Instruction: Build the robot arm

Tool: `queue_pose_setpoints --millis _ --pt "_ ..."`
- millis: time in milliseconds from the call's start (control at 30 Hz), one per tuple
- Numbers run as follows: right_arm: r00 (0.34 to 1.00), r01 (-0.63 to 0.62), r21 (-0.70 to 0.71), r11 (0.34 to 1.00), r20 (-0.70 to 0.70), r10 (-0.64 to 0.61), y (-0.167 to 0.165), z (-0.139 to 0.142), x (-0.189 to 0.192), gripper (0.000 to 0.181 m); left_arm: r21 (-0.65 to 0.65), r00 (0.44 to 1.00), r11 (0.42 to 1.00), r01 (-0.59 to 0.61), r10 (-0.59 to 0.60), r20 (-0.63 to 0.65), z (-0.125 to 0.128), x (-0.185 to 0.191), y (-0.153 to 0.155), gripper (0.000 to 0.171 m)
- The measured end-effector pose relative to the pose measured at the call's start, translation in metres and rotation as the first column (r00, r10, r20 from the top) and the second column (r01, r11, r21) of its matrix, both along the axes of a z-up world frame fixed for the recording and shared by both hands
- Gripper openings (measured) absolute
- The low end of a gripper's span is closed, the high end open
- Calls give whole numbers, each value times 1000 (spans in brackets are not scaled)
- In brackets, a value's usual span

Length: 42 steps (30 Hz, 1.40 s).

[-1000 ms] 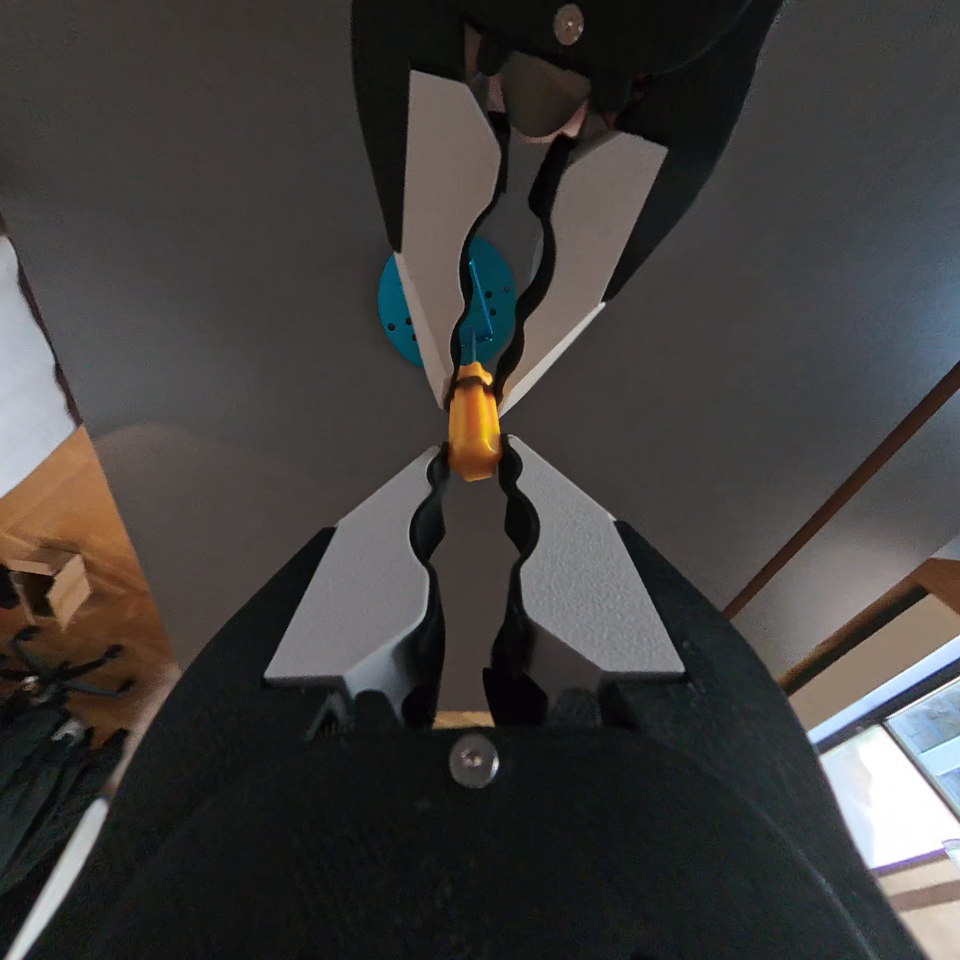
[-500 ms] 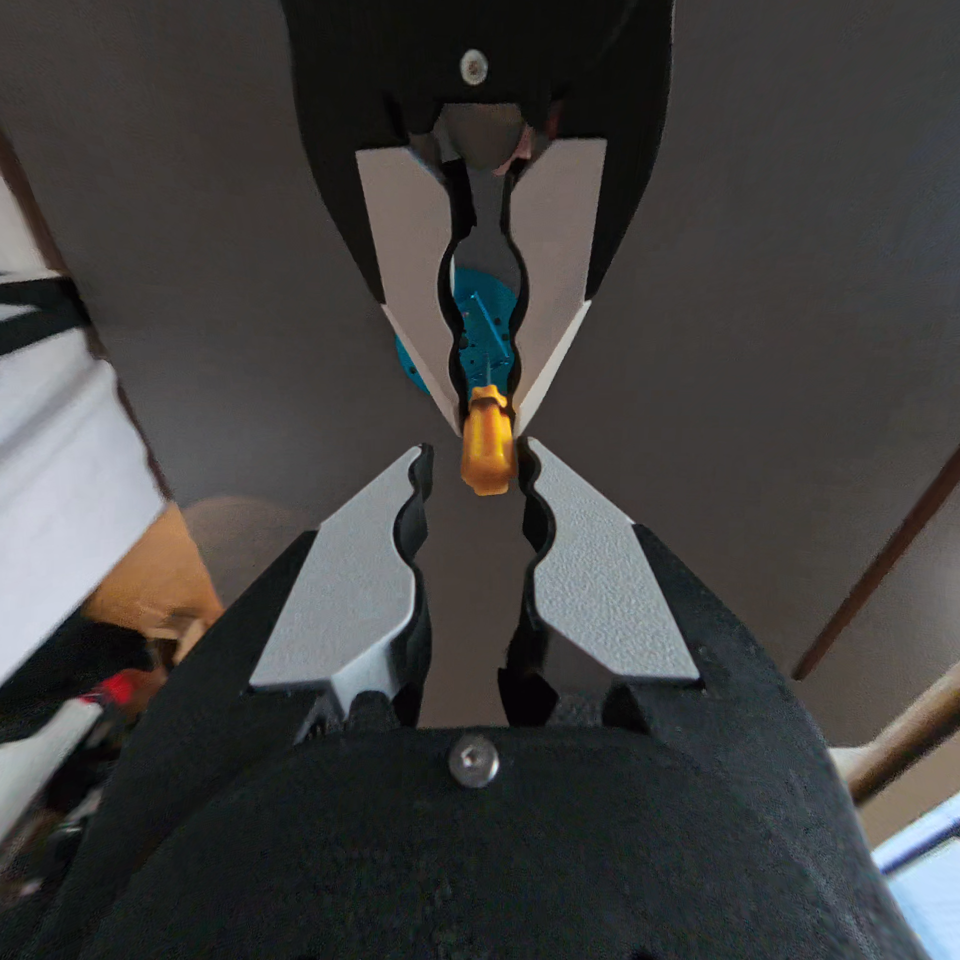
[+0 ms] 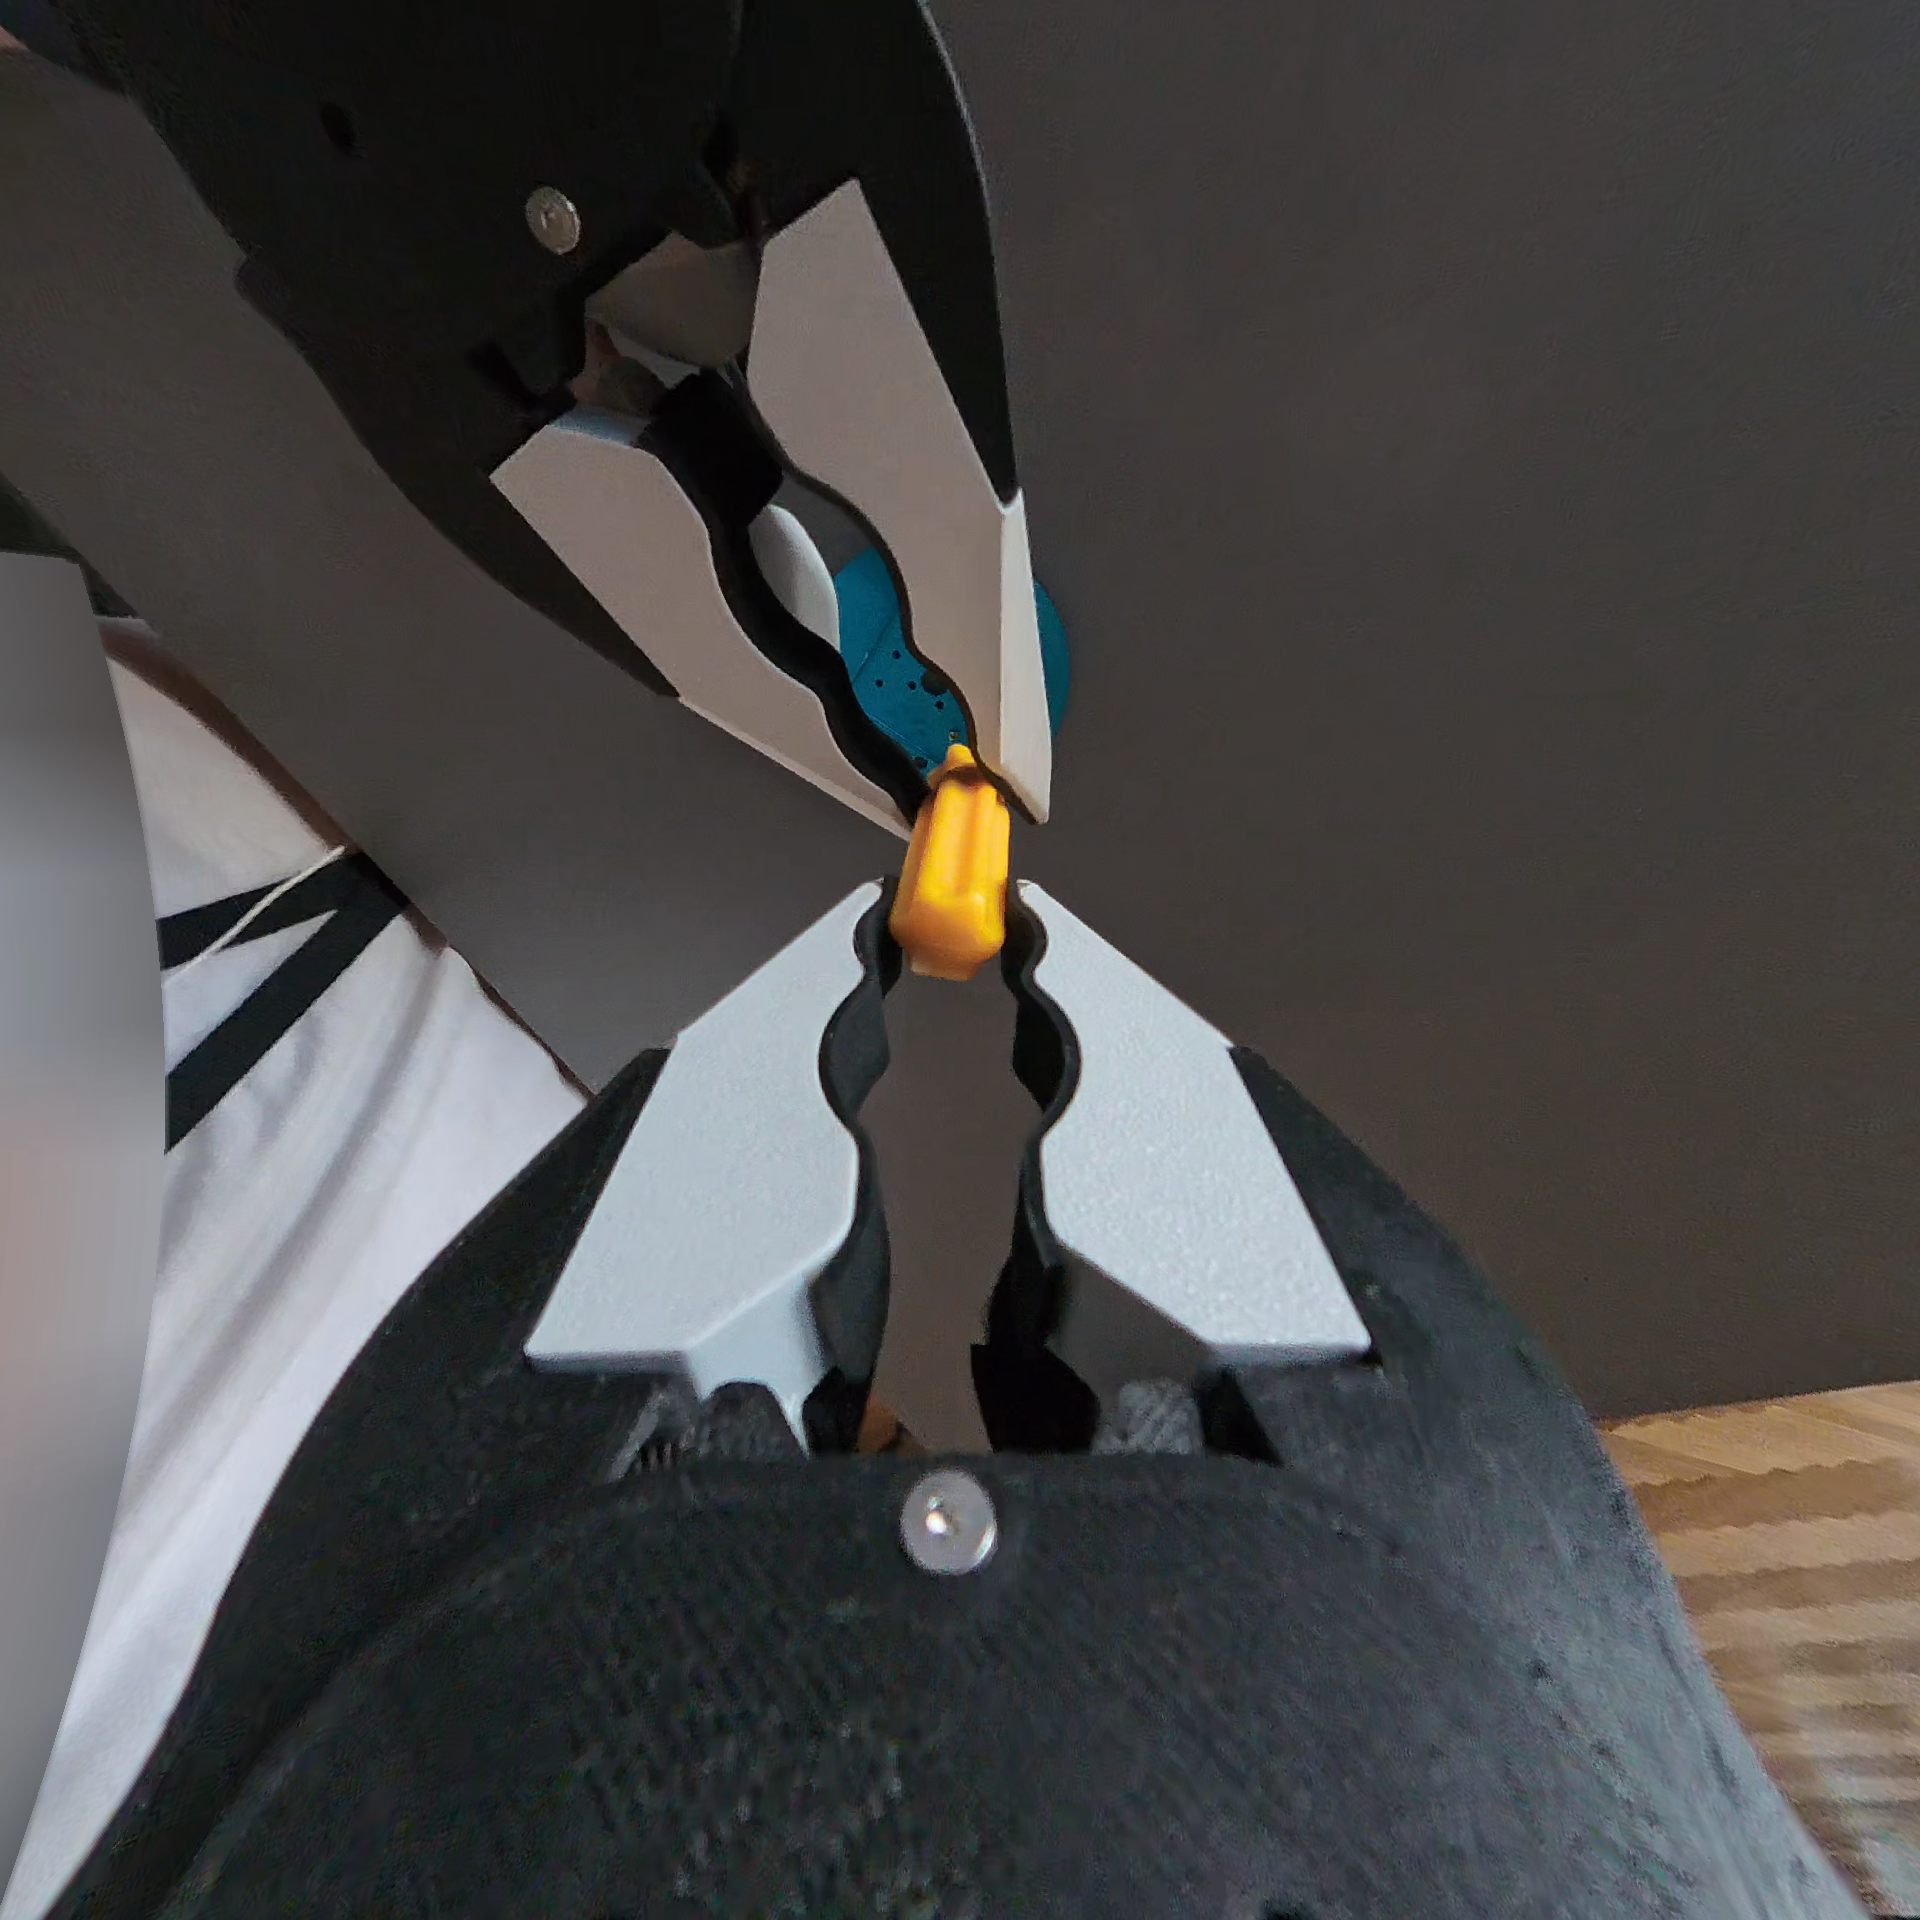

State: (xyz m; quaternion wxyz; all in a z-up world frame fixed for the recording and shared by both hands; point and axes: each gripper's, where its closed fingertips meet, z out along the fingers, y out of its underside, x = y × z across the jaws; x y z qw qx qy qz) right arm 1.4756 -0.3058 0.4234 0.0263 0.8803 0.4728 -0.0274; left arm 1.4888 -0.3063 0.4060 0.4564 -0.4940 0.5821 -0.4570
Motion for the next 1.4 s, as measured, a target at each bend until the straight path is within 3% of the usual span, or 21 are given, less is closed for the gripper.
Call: queue_pose_setpoints --millis 133,200,267,333,433,533,600,667,700,800,933,1000,1033,1133,1200,1267,1333,1400 --pt "953 -303 -28 953 17 304 -9 -2 0 33 16 1000 1000 17 -17 -3 0 1 -4 14" --pt "892 -451 44 892 71 447 -2 0 1 31 11 1000 1000 17 -17 0 0 1 -3 14" --pt "817 -574 81 815 122 563 1 1 1 17 5 1000 1000 24 -24 3 0 1 -4 14" --pt "780 -622 87 778 158 606 3 0 2 17 8 1000 1000 23 -23 4 0 1 -4 14" --pt "865 -490 40 871 149 479 0 0 3 16 5 1000 1000 25 -25 6 0 1 -4 14" --pt "980 -174 12 985 103 172 -1 -3 2 16 -1 1000 1000 15 -15 8 -1 0 -2 14" --pt "998 21 0 1000 53 -21 1 -4 -1 17 -9 1000 1000 8 -8 8 -1 -1 1 15" --pt "998 65 -30 997 20 -65 1 -5 -3 19 -18 1000 1000 16 -16 11 -1 -1 1 14" --pt "999 36 -53 998 18 -35 -1 -6 -3 19 -15 1000 1000 24 -23 11 -1 -1 -1 14" --pt "963 -268 -23 963 29 268 -2 -6 0 18 1 1000 1000 27 -27 8 -1 1 -4 14" --pt "776 -631 116 767 103 622 4 -4 -1 18 -4 1000 1000 29 -29 10 -1 1 -4 14" --pt "735 -678 136 722 123 667 5 -5 -1 18 -4 999 1000 31 -31 11 -1 1 -4 14" --pt "751 -660 120 741 117 650 4 -5 0 18 -3 1000 1000 29 -29 10 -1 2 -4 14" --pt "890 -455 58 888 69 451 3 -6 1 17 -7 1000 1000 20 -20 11 -1 1 -2 14" --pt "969 -245 59 968 41 243 6 -7 0 17 -21 1000 1000 11 -11 12 -1 0 1 14" --pt "1000 -23 22 999 -8 24 4 -9 -1 17 -20 1000 1000 1 -1 13 -1 1 2 14" --pt "998 41 2 999 -55 -41 6 -9 -3 17 -27 1000 1000 -4 5 12 -1 1 4 14" --pt "997 -42 -24 999 -68 40 2 -10 -2 19 -20 1000 1000 13 -13 13 -1 0 0 14"
